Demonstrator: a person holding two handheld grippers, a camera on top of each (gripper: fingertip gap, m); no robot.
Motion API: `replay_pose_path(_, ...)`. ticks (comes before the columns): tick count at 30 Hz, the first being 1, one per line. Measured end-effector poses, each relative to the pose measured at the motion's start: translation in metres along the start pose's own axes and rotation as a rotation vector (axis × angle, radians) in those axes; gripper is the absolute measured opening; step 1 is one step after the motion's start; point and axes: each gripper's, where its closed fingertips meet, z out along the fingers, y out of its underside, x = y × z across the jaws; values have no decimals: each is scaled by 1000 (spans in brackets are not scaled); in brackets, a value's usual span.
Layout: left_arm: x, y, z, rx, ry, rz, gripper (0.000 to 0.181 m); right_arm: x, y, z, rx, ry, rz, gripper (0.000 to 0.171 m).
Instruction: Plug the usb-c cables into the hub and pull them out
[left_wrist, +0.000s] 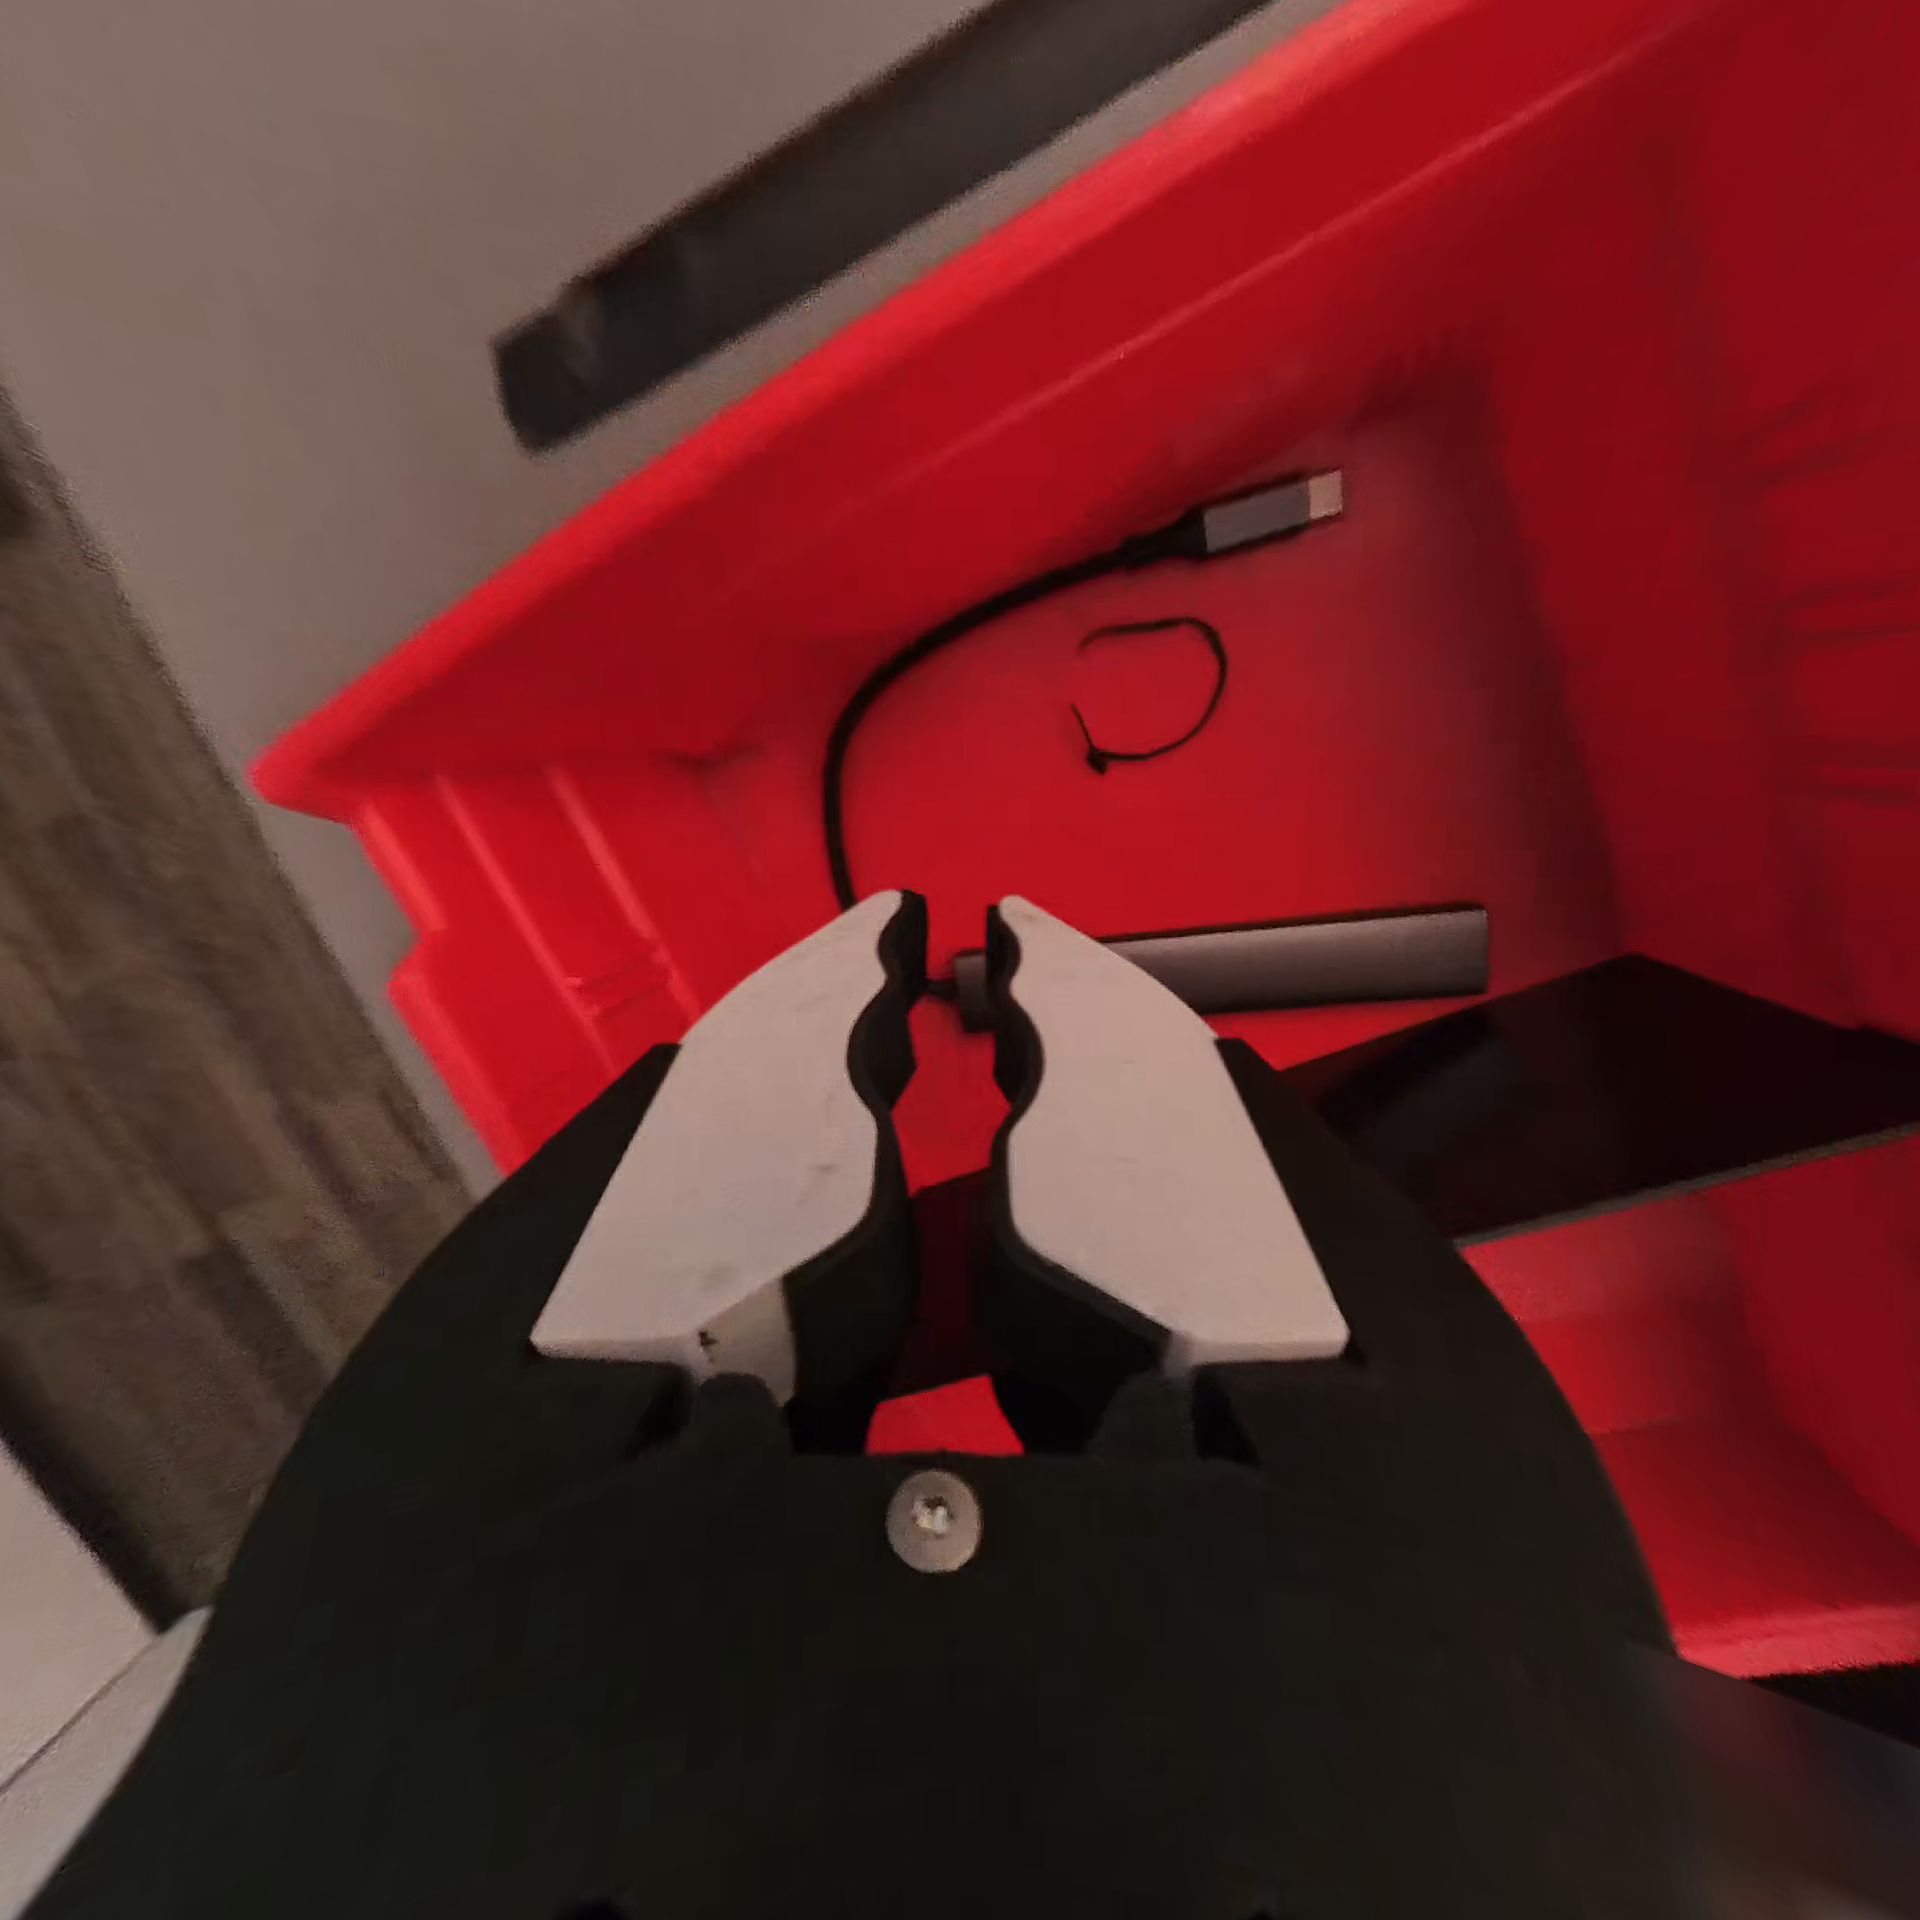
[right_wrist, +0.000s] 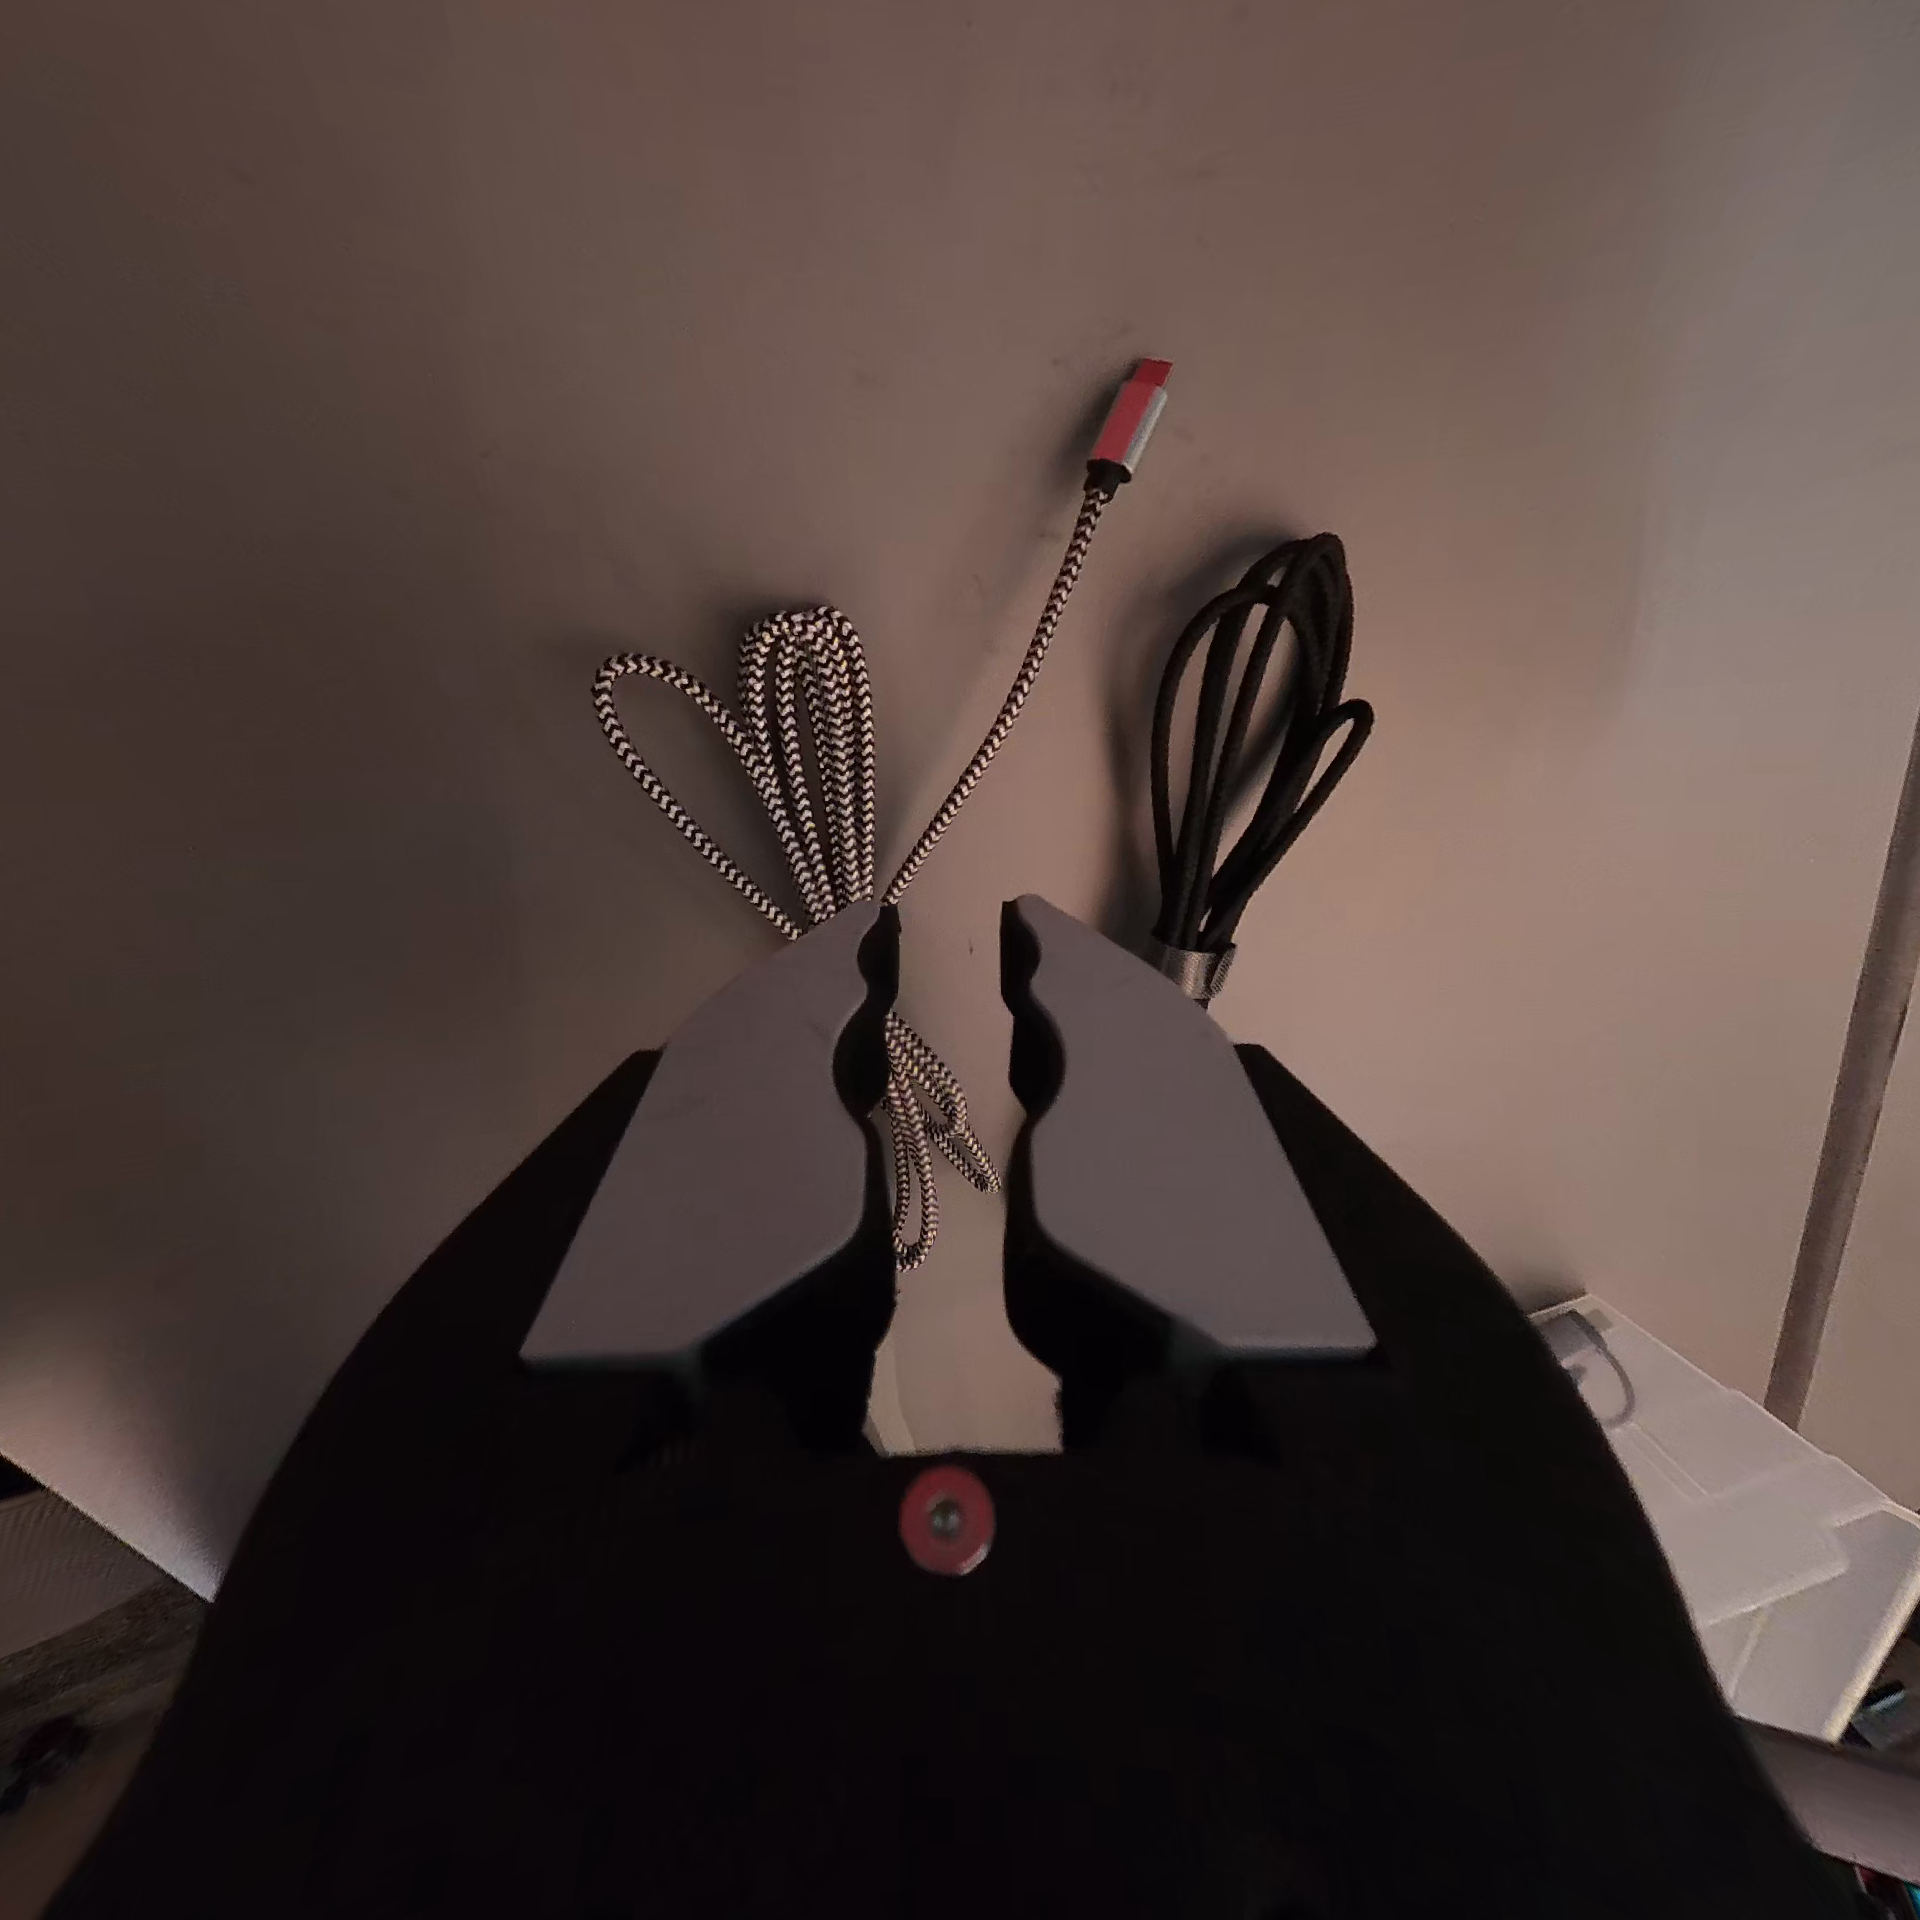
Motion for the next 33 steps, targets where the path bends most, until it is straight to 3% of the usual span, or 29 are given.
replay_pose_path(5,20,11,18,-23,191,67,46,-1,1,4,-11,-12,-4,20)
replay_pose_path(7,24,11,29,-16,214,118,67,-3,1,5,-12,-30,9,20)
replay_pose_path(10,18,23,46,-131,188,95,78,-6,-1,7,-8,-45,8,20)
replay_pose_path(15,3,20,46,-160,117,-33,67,-6,1,11,-30,-39,0,20)
replay_pose_path(22,-1,21,50,-234,107,-296,72,-7,0,11,-37,-33,-8,20)
replay_pose_path(26,0,31,57,-300,119,-295,83,-9,0,11,-40,-31,-18,20)
replay_pose_path(33,-1,31,58,-284,126,-282,80,-10,0,11,-42,-31,-27,20)
